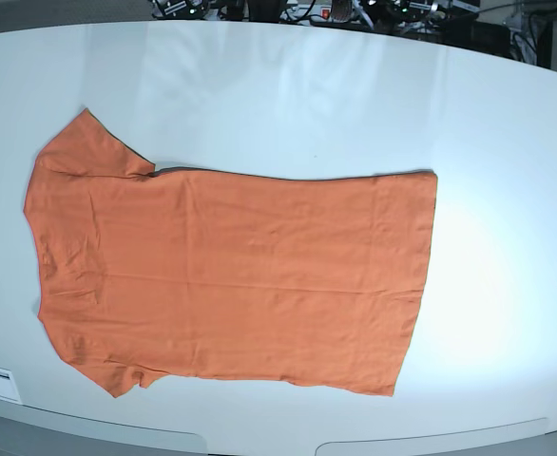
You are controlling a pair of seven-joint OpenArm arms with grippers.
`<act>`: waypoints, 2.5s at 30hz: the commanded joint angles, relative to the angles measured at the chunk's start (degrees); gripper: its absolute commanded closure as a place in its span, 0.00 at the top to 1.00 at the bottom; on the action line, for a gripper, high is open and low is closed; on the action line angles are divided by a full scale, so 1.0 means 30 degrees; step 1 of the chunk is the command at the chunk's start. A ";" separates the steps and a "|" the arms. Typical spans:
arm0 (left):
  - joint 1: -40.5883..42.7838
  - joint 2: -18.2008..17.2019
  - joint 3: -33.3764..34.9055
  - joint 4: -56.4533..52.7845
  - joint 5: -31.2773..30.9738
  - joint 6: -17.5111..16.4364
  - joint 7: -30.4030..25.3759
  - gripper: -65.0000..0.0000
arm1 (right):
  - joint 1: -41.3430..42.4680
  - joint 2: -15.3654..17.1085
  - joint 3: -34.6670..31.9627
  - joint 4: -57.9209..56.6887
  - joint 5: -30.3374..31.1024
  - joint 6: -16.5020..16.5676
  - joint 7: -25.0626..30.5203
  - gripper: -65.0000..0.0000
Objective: Fold the T-shirt properly
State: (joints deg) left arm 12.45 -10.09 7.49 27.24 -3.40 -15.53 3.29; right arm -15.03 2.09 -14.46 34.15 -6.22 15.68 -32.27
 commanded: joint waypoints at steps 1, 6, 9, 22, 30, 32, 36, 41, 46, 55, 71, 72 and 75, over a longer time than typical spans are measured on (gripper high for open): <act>0.0576 -0.0583 0.0248 0.0641 -0.0073 -0.0131 0.0073 0.00 | -0.0619 0.0117 0.0029 0.0430 -0.0015 0.0124 -0.0270 0.00; 0.3300 -0.2922 0.2958 0.4503 -0.0080 -0.0109 0.0087 0.00 | -0.3432 0.0495 0.0029 0.3271 -0.0007 0.0131 -0.1566 0.00; 0.5326 -0.4350 0.4182 0.7584 -0.0073 -0.0109 0.0291 0.00 | -0.5355 0.0838 0.0029 0.5632 0.0146 0.0138 -0.2645 0.00; 1.4054 -1.1023 0.1056 2.3904 0.0022 0.0976 0.5756 0.00 | -1.6298 0.4568 0.0029 2.1704 0.0036 -0.0823 -0.4262 0.00; 1.7267 -1.2371 -0.5333 3.2370 0.1909 0.0954 0.6076 0.00 | -1.9991 0.7410 0.0066 3.1802 -0.3432 -0.4036 -0.4313 0.00; 1.7238 -1.2371 -0.6462 3.3667 0.1909 0.0896 0.6062 0.00 | -1.9991 0.7927 0.0087 3.3201 -0.4714 -0.4561 -0.4350 0.00; 1.6888 -1.2764 -0.7839 3.5146 0.1916 0.0896 0.5974 0.00 | -1.9991 0.8582 0.0182 3.3616 -0.7643 -0.6215 -0.4473 0.00; 1.5431 -1.3427 -0.7985 3.4978 0.1923 0.0903 0.5566 0.00 | -1.9285 0.8568 0.1377 3.3616 -0.9056 -0.6543 -0.2856 0.00; 1.2983 -1.4156 -0.7978 3.3091 0.1909 0.0044 0.4255 0.00 | -1.6429 0.8568 0.2994 3.3616 -0.7803 -0.5107 -0.0699 0.00; 0.7060 -1.5599 -0.3840 2.7438 0.1916 -0.1479 0.1683 0.00 | -1.1657 0.8568 0.3978 3.3339 -0.3308 -0.1982 0.1632 0.00; -0.3147 -1.5861 0.8437 2.4421 0.4481 -0.1472 0.0991 0.62 | -0.8335 0.8568 0.3978 2.8166 -0.1413 -0.0087 0.2164 0.32; -0.3555 -1.5854 0.8990 2.4276 0.4830 -0.1479 0.1049 0.62 | -0.8342 0.8568 0.3978 2.8166 -0.1399 -0.0131 0.2062 0.37; -0.4495 -1.5839 1.0324 2.3329 0.5530 -0.1472 0.1013 0.62 | -0.8335 0.8568 0.3978 2.8166 -0.1413 -0.0481 0.1698 0.43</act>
State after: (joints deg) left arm -1.50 -56.53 38.09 98.08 11.00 -18.06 1.93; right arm -39.70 27.24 -2.79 117.84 -10.44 14.37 -27.03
